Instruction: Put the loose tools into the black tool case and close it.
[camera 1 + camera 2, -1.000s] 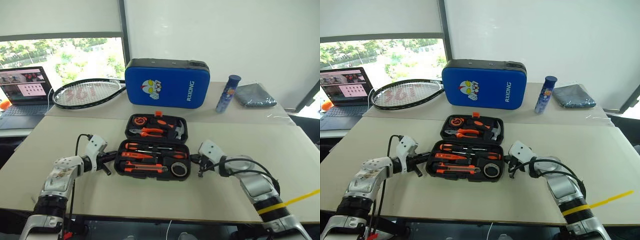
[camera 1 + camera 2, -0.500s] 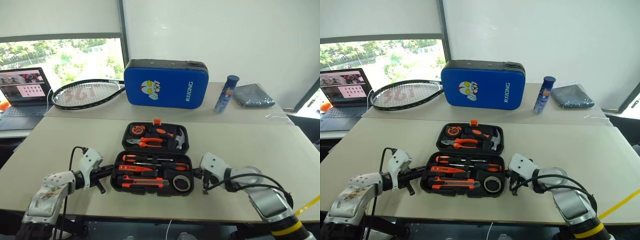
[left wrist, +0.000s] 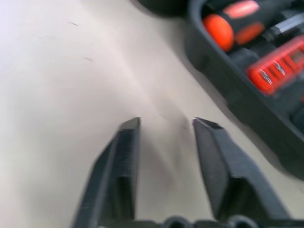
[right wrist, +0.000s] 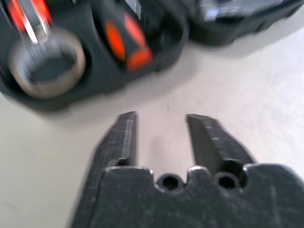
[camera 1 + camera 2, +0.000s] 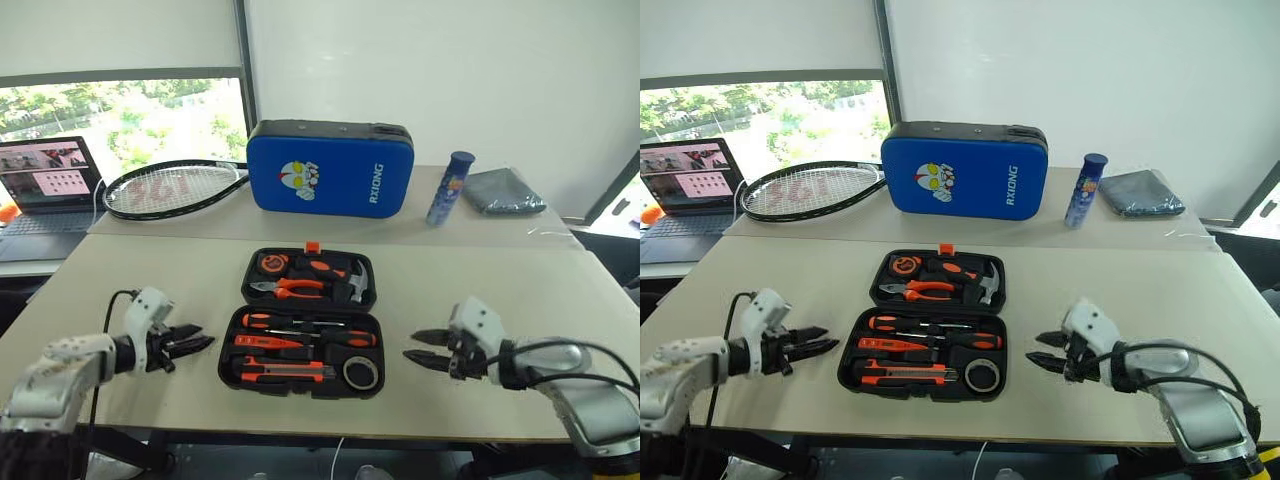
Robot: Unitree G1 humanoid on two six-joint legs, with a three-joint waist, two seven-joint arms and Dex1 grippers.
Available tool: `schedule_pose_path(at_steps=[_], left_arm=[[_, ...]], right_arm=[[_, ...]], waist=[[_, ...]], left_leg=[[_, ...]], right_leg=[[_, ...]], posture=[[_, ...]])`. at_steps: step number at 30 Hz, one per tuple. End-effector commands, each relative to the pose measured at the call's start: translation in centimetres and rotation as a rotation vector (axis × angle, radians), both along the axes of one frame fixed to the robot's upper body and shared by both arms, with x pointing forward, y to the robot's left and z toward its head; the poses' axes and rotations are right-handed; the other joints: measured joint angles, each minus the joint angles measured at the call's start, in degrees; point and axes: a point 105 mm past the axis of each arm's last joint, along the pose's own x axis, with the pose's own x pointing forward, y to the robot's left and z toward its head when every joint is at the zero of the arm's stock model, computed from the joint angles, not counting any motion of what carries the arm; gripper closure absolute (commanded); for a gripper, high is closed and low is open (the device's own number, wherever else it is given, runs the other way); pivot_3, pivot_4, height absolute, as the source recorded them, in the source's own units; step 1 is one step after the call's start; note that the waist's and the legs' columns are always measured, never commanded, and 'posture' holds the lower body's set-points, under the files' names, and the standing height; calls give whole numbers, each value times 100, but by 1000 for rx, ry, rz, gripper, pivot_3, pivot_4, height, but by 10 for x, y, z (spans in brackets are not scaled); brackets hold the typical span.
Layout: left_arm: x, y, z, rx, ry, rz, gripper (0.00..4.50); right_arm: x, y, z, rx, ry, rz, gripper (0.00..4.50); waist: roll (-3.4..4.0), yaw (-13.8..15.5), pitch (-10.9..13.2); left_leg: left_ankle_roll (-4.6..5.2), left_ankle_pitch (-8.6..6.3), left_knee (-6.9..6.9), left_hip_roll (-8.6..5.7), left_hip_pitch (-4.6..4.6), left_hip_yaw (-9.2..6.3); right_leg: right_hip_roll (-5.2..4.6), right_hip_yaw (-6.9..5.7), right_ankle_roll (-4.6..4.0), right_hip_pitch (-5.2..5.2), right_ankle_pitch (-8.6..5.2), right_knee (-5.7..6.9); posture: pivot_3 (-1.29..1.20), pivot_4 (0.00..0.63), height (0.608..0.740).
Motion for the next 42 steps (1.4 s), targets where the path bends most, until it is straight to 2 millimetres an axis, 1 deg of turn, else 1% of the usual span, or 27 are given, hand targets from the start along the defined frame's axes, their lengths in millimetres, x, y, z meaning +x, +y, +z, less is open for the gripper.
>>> schedule_pose_path(at_steps=[1, 2, 4, 6, 9, 10, 11, 14, 17, 21, 24, 28, 32, 37, 38, 40, 41, 42], left_arm=[[17, -13, 33, -102, 9, 14, 1758], [25, -15, 38, -114, 26, 43, 1758], [34, -16, 41, -99, 82, 95, 1758], [45, -23, 43, -121, 131, 130, 1758], [60, -38, 44, -116, 169, 154, 1758], [63, -40, 43, -105, 178, 161, 1758], [67, -46, 41, -94, 186, 159, 1758], [78, -57, 40, -79, 183, 157, 1758], [82, -62, 39, -66, 187, 149, 1758], [86, -63, 36, -47, 187, 152, 1758], [87, -64, 35, -39, 193, 150, 1758], [87, -62, 36, -31, 192, 147, 1758], [85, -59, 32, -15, 203, 148, 1758], [83, -55, 27, 34, 211, 144, 1758], [83, -53, 27, 42, 210, 149, 2016], [82, -51, 28, 52, 206, 153, 2480], [82, -50, 29, 51, 206, 153, 2976], [82, -50, 30, 51, 206, 152, 3258]], right_arm=[[3, 12, 32, 111, 123, -17, 1328], [11, 14, 40, 153, 158, -51, 1328], [22, 14, 48, 198, 245, -124, 1328], [33, 14, 47, 174, 341, -201, 1328], [54, 11, 37, 50, 411, -349, 1328], [58, 11, 35, 29, 428, -373, 1328], [67, 11, 37, 36, 425, -413, 1328], [84, 13, 37, 30, 417, -479, 1328], [93, 14, 36, 26, 425, -515, 1328], [100, 18, 32, 19, 439, -533, 1328], [102, 22, 30, 23, 453, -524, 1328], [102, 36, 34, 34, 458, -480, 1328], [102, 37, 26, -2, 462, -487, 1328], [107, 36, 17, -39, 454, -517, 1328], [107, 36, 16, -47, 457, -517, 1275], [106, 36, 14, -61, 463, -513, 1823], [105, 36, 14, -66, 465, -510, 2087], [104, 36, 13, -69, 467, -509, 2347]], waist=[[-1, 14, 1], [-2, 23, 2], [-3, 23, 2], [-2, 27, 1], [-2, 32, 1], [-2, 37, 1], [-2, 37, 1], [-2, 36, 1], [-2, 23, 1], [-2, 18, 1], [-2, 22, 1], [-2, 20, 1], [-1, 17, 1], [-1, 10, 1], [-1, 10, 1], [0, 9, 0], [0, 9, 0], [0, 11, 0]], left_leg=[[1, 4, 1, -2, -7, -1], [1, 4, 3, -2, -7, -2], [2, 4, 2, -3, -7, -6], [2, 4, 1, -6, -18, -11], [4, 2, -5, -9, -30, -12], [4, 2, -4, -13, -34, -11], [4, 2, -4, -14, -45, -11], [4, 2, -4, -16, -62, -13], [3, 2, -6, -16, -67, -12], [3, 3, -6, -15, -66, -12], [2, 3, -5, -16, -66, -12], [2, 3, -4, -16, -66, -12], [2, 4, -4, -16, -66, -13], [2, 3, -5, -16, -66, -15], [2, 3, -5, -16, -66, -15], [2, 3, -5, -16, -66, -15], [2, 3, -5, -16, -65, -14], [2, 4, -4, -16, -63, -15]], right_leg=[[0, 0, 1, -5, 1, 0], [0, -1, 1, -3, 2, 0], [0, -4, 0, 0, 2, -2], [-1, -6, -2, -9, 3, -1], [-6, -10, -1, -21, 3, -4], [-12, -11, -1, -24, 3, -3], [-14, -13, -1, -33, 3, -6], [-17, -16, -2, -45, 3, -6], [-20, -17, -2, -50, 4, -1], [-19, -17, -2, -52, 4, -2], [-20, -17, -2, -52, 4, -2], [-20, -17, -2, -52, 4, 2], [-20, -17, -2, -52, 4, 3], [-20, -20, -2, -52, 4, 2], [-20, -20, -2, -52, 4, 2], [-20, -20, -2, -52, 4, 3], [-20, -19, -2, -52, 4, 3], [-20, -19, -2, -51, 4, 4]], posture=[[0, 150, 740], [0, 150, 740], [0, 150, 740], [0, 150, 740], [0, 150, 740], [0, 150, 740], [0, 150, 740], [0, 150, 740], [0, 150, 740], [0, 150, 740], [0, 150, 740], [0, 150, 740], [0, 150, 740], [0, 150, 740], [0, 150, 740], [0, 150, 740], [0, 150, 740], [0, 150, 740]])
